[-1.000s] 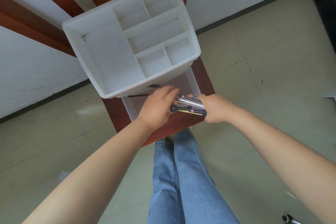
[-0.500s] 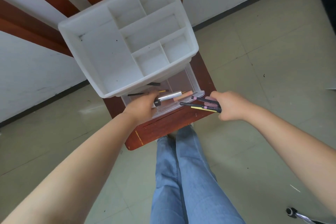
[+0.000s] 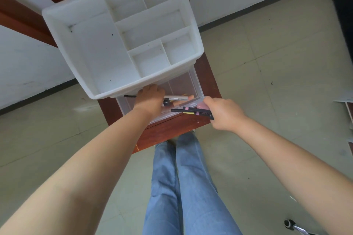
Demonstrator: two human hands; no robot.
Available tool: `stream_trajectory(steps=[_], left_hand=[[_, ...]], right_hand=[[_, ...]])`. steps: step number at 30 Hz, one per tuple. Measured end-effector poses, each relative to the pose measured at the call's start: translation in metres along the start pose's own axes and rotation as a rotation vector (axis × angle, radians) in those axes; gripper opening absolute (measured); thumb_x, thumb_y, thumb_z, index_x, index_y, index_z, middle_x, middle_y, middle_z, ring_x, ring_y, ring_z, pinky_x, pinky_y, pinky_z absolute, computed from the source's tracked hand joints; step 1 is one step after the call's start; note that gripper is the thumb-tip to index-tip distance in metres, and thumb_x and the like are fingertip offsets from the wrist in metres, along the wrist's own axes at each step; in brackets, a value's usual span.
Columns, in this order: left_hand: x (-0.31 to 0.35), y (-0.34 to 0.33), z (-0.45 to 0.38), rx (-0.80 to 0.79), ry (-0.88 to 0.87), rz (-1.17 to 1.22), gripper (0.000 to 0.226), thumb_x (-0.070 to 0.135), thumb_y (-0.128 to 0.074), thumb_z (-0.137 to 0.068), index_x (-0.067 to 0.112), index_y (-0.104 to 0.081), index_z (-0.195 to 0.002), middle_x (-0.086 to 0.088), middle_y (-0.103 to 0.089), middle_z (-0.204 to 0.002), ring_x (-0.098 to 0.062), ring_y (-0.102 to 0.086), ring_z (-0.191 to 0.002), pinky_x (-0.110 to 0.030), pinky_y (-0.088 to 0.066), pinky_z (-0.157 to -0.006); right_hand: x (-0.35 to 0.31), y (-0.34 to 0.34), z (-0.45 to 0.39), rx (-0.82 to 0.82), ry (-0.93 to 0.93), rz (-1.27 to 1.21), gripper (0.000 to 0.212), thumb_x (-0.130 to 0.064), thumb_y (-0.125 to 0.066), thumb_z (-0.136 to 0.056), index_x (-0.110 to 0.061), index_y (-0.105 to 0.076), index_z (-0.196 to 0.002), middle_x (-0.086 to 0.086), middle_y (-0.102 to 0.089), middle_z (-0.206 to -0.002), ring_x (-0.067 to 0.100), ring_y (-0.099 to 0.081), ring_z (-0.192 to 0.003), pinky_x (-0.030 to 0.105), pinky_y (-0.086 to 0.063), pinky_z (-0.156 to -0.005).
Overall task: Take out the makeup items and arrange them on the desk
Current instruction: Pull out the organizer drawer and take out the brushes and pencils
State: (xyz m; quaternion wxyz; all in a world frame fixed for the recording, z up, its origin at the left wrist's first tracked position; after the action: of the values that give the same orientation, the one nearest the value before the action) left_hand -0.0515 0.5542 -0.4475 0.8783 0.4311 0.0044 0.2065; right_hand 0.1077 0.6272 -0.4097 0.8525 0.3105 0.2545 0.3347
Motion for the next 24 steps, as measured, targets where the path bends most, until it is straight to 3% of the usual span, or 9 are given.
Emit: stream_trajectory(steps=[4,6,9,12,14,18,22,24], left_hand=[[-0.005,0.001,0.002,-0.055,0.034,0.075,0.043,0.054,-0.053,-0.081,0.011,-0.05,-0.086,-0.011,-0.057,-0.092,-0.029,-0.053,-0.088,-0.035,-0.044,-0.077],[-0.003,-0.001,0.001,-0.116,0.041,0.109,0.036,0.047,-0.055,-0.084,0.013,-0.045,-0.083,-0.01,-0.056,-0.089,-0.026,-0.05,-0.08,-0.033,-0.045,-0.073],[-0.003,-0.006,0.003,-0.236,0.044,0.215,0.021,0.02,-0.055,-0.087,0.003,-0.053,-0.098,-0.012,-0.057,-0.096,-0.024,-0.048,-0.081,-0.029,-0.039,-0.07],[-0.002,-0.008,0.006,-0.254,0.036,0.346,0.025,0.02,-0.055,-0.087,0.001,-0.052,-0.103,-0.014,-0.053,-0.097,-0.025,-0.046,-0.083,-0.03,-0.036,-0.071],[0.001,-0.006,0.009,-0.216,0.018,0.414,0.014,0.016,-0.056,-0.086,0.007,-0.047,-0.089,-0.013,-0.048,-0.093,-0.021,-0.042,-0.081,-0.027,-0.028,-0.066],[0.009,-0.005,0.011,-0.15,-0.009,0.444,0.022,0.009,-0.054,-0.084,0.014,-0.038,-0.071,-0.008,-0.047,-0.083,-0.021,-0.041,-0.074,-0.025,-0.021,-0.059],[0.012,-0.012,0.007,-0.231,0.0,0.441,0.007,0.011,-0.052,-0.088,0.007,-0.047,-0.09,-0.012,-0.052,-0.093,-0.027,-0.047,-0.084,-0.029,-0.032,-0.066],[0.013,-0.011,0.006,-0.22,-0.022,0.407,0.007,0.01,-0.052,-0.088,0.008,-0.045,-0.087,-0.012,-0.049,-0.091,-0.026,-0.045,-0.081,-0.028,-0.032,-0.065]], right_hand=[[-0.004,-0.003,-0.001,0.032,0.032,0.013,0.037,-0.009,-0.053,-0.079,-0.007,-0.041,-0.113,0.015,-0.059,-0.105,0.036,-0.057,-0.093,0.031,-0.03,-0.061],[-0.006,-0.004,-0.001,0.048,0.051,0.016,0.034,-0.008,-0.052,-0.078,-0.007,-0.042,-0.11,0.015,-0.058,-0.106,0.035,-0.057,-0.095,0.031,-0.031,-0.062],[-0.007,-0.004,-0.002,0.065,0.073,0.027,0.029,-0.006,-0.051,-0.078,-0.006,-0.043,-0.106,0.015,-0.058,-0.105,0.035,-0.056,-0.096,0.034,-0.034,-0.063],[-0.005,-0.005,-0.001,0.063,0.073,0.007,0.027,-0.005,-0.051,-0.078,-0.005,-0.043,-0.103,0.016,-0.057,-0.104,0.034,-0.055,-0.096,0.033,-0.03,-0.062],[-0.005,-0.005,0.0,0.067,0.079,0.002,0.025,-0.005,-0.051,-0.079,-0.005,-0.044,-0.103,0.016,-0.057,-0.104,0.034,-0.055,-0.096,0.033,-0.03,-0.062],[-0.005,-0.006,-0.001,0.069,0.085,0.0,0.022,-0.006,-0.051,-0.08,-0.006,-0.045,-0.102,0.015,-0.057,-0.103,0.033,-0.055,-0.095,0.034,-0.032,-0.062],[-0.004,-0.006,-0.001,0.087,0.095,-0.001,0.028,-0.005,-0.052,-0.078,-0.005,-0.046,-0.106,0.015,-0.058,-0.102,0.033,-0.055,-0.094,0.033,-0.031,-0.062],[-0.004,-0.006,-0.001,0.089,0.097,-0.005,0.03,-0.005,-0.052,-0.077,-0.005,-0.046,-0.106,0.016,-0.058,-0.102,0.034,-0.055,-0.094,0.033,-0.031,-0.062]])
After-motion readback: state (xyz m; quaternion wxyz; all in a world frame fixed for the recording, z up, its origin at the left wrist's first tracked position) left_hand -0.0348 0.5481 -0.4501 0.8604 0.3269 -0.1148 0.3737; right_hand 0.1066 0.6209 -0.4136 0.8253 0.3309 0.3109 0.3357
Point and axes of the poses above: each hand's wrist, its own z-axis away from the middle knuckle, its own y-axis out of the back of the hand, x = y × z, the point moved 6 cm from there along -z, towards the middle knuckle
